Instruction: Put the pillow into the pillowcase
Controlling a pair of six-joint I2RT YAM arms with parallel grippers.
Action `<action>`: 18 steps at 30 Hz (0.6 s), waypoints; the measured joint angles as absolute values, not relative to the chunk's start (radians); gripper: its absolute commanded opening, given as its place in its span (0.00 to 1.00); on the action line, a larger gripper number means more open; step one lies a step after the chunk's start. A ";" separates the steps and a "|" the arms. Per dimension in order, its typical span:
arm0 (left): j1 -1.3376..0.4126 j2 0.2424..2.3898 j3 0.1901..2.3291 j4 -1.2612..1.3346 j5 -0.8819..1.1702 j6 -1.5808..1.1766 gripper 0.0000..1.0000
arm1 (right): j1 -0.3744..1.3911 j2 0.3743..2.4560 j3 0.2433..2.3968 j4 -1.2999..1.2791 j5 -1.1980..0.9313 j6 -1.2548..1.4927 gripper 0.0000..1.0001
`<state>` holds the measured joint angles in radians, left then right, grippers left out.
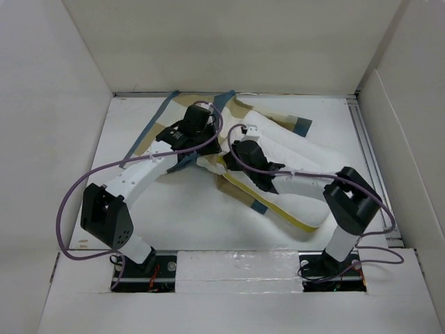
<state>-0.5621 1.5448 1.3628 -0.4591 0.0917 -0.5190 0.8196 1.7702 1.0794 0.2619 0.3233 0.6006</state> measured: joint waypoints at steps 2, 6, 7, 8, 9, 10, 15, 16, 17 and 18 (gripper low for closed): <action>-0.569 1.527 1.332 -0.430 0.099 -0.542 0.00 | 0.793 1.703 0.994 0.305 0.305 0.635 0.00; -0.570 1.504 1.258 -0.353 0.164 -0.583 0.00 | 0.771 1.631 0.947 0.358 0.273 0.665 0.00; -0.570 1.504 1.248 -0.337 0.182 -0.593 0.00 | 0.775 1.625 0.947 0.381 0.269 0.669 0.00; -0.570 1.504 1.243 -0.327 0.193 -0.602 0.00 | 0.781 1.624 0.947 0.403 0.266 0.671 0.00; -0.578 1.504 1.243 -0.321 0.202 -0.610 0.00 | 0.791 1.625 0.947 0.422 0.266 0.674 0.00; -0.591 1.504 1.246 -0.313 0.207 -0.615 0.00 | 0.802 1.631 0.947 0.435 0.265 0.675 0.00; -0.613 1.504 1.254 -0.337 0.201 -0.633 0.00 | 0.806 1.680 0.929 0.525 0.280 0.695 0.00; -0.614 1.504 1.250 -0.337 0.207 -0.640 0.00 | 0.805 1.686 0.915 0.556 0.280 0.704 0.00; -0.614 1.504 1.243 -0.334 0.213 -0.646 0.00 | 0.804 1.690 0.901 0.585 0.275 0.711 0.00; -0.614 1.502 1.229 -0.323 0.218 -0.657 0.00 | 0.803 1.695 0.890 0.607 0.268 0.714 0.00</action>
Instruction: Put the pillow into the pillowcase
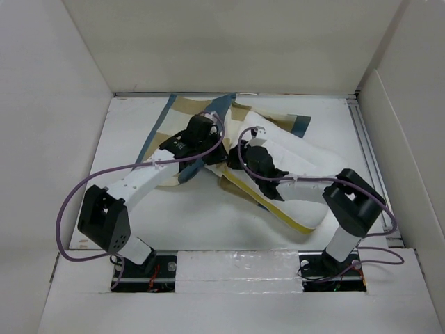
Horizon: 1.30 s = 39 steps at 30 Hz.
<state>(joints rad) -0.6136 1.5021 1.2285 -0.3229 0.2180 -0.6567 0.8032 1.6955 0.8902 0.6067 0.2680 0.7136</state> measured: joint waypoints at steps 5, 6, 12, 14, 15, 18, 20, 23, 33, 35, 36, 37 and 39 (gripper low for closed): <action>-0.606 1.472 1.121 -0.259 0.232 -0.708 0.00 | 0.792 1.740 0.826 0.710 0.162 0.710 0.40; -0.598 1.460 1.100 -0.259 0.238 -0.719 0.00 | 0.789 1.747 0.810 0.728 0.138 0.710 0.48; -0.521 1.408 1.037 -0.217 0.290 -0.779 0.00 | 0.809 1.657 0.673 0.793 0.094 0.707 0.66; -0.516 1.409 1.045 -0.193 0.323 -0.788 0.00 | 0.828 1.576 0.621 0.789 0.112 0.704 0.71; -0.516 1.415 1.057 -0.187 0.344 -0.789 0.00 | 0.840 1.525 0.596 0.773 0.125 0.702 0.71; -0.518 1.441 1.105 -0.169 0.402 -0.790 0.24 | 0.873 1.371 0.558 0.668 0.199 0.704 0.83; -0.521 1.451 1.137 -0.145 0.430 -0.781 0.67 | 0.888 1.262 0.558 0.547 0.278 0.717 0.85; -0.531 1.449 1.181 -0.130 0.446 -0.769 0.80 | 0.898 1.130 0.556 0.406 0.393 0.744 1.00; -0.563 1.526 1.563 -0.371 0.260 -0.616 1.00 | 0.718 1.110 0.629 0.210 0.455 0.681 1.00; -0.552 1.623 1.741 -0.418 0.226 -0.562 1.00 | 0.600 1.224 0.751 0.177 0.369 0.622 1.00; -0.543 1.705 1.861 -0.457 0.216 -0.537 1.00 | 0.550 1.285 0.820 0.162 0.325 0.582 1.00; -0.535 1.789 1.983 -0.473 0.204 -0.514 0.97 | 0.507 1.345 0.895 0.148 0.282 0.541 1.00; -0.525 1.983 2.233 -0.530 0.191 -0.474 0.92 | 0.439 1.464 1.056 0.098 0.208 0.461 1.00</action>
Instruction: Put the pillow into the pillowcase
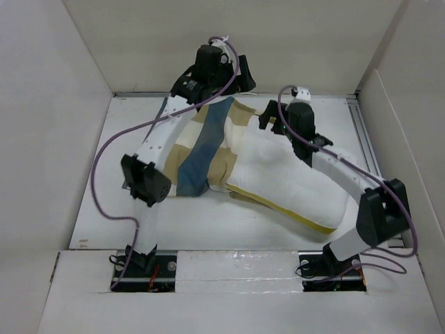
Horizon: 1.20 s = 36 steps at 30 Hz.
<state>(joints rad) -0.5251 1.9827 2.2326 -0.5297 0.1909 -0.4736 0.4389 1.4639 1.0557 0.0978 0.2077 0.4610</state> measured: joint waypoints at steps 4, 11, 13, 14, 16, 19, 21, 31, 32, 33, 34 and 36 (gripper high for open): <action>-0.510 2.287 2.490 -0.597 0.219 -0.426 0.80 | 0.355 1.685 1.350 0.004 0.037 0.334 1.00; -0.519 2.414 2.299 -0.641 0.266 -0.395 0.88 | 0.268 1.887 1.454 -0.118 -0.236 0.242 1.00; -0.532 2.407 2.300 -0.630 0.260 -0.389 0.87 | 0.246 1.892 1.428 -0.136 -0.285 0.242 1.00; -0.538 2.402 2.301 -0.624 0.259 -0.385 0.77 | 0.237 1.893 1.422 -0.147 -0.305 0.241 1.00; -0.550 2.399 2.307 -0.619 0.250 -0.381 0.56 | 0.222 1.899 1.422 -0.146 -0.329 0.239 1.00; -0.558 2.404 2.308 -0.624 0.234 -0.377 0.18 | 0.216 1.919 1.422 -0.131 -0.343 0.239 1.00; -0.561 2.408 2.308 -0.627 0.229 -0.374 0.10 | 0.216 1.948 1.424 -0.117 -0.344 0.239 1.00; -0.560 2.410 2.333 -0.635 0.201 -0.376 0.00 | 0.250 2.020 1.479 -0.094 -0.316 0.228 0.00; -0.561 2.410 2.337 -0.634 0.203 -0.376 0.00 | 0.252 2.024 1.481 -0.088 -0.339 0.236 0.00; -0.561 2.410 2.340 -0.633 0.213 -0.376 0.00 | 0.253 2.025 1.481 -0.080 -0.365 0.253 0.00; -0.561 2.409 2.342 -0.634 0.219 -0.376 0.00 | 0.255 2.026 1.478 -0.064 -0.391 0.263 0.00; -0.561 2.409 2.350 -0.636 0.246 -0.376 0.00 | 0.257 2.022 1.452 -0.015 -0.434 0.280 0.00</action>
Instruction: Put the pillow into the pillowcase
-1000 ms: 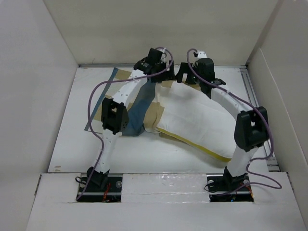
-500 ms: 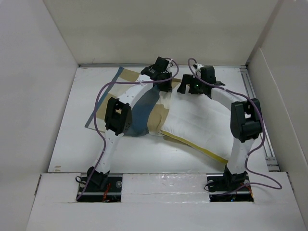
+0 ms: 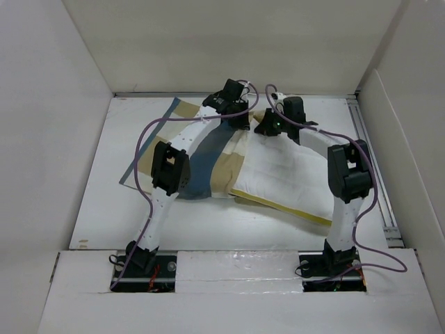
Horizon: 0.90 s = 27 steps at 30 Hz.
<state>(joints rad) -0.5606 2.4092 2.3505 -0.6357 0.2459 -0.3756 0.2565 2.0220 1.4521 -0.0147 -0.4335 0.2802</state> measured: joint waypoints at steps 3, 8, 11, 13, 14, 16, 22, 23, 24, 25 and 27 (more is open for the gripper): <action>-0.561 2.405 2.360 -0.640 0.300 -0.376 0.00 | 0.259 1.984 1.358 0.083 -0.494 0.316 0.00; -0.561 2.370 2.368 -0.689 0.364 -0.378 0.00 | 0.284 1.814 1.156 0.266 -0.572 0.396 0.00; -0.561 2.320 2.379 -0.728 0.387 -0.386 0.00 | 0.304 1.739 1.092 0.355 -0.588 0.414 0.00; -0.559 2.280 2.385 -0.738 0.384 -0.393 0.00 | 0.316 1.710 1.058 0.430 -0.603 0.432 0.00; -0.558 2.262 2.386 -0.738 0.383 -0.399 0.00 | 0.323 1.699 1.039 0.476 -0.617 0.446 0.00; -0.558 2.226 2.386 -0.737 0.385 -0.410 0.00 | 0.336 1.691 1.010 0.569 -0.646 0.475 0.00; -0.561 2.188 2.384 -0.723 0.402 -0.451 0.00 | 0.403 1.747 0.981 0.758 -0.667 0.529 0.00; -0.564 2.188 2.374 -0.720 0.397 -0.454 0.00 | 0.415 1.760 0.980 0.775 -0.665 0.537 0.00; -0.567 2.185 2.358 -0.715 0.390 -0.455 0.00 | 0.426 1.773 0.979 0.790 -0.662 0.546 0.00; -0.571 2.180 2.330 -0.705 0.384 -0.455 0.00 | 0.434 1.784 0.978 0.804 -0.659 0.556 0.00; -0.579 2.160 2.238 -0.663 0.376 -0.458 0.00 | 0.445 1.793 0.958 0.839 -0.649 0.580 0.00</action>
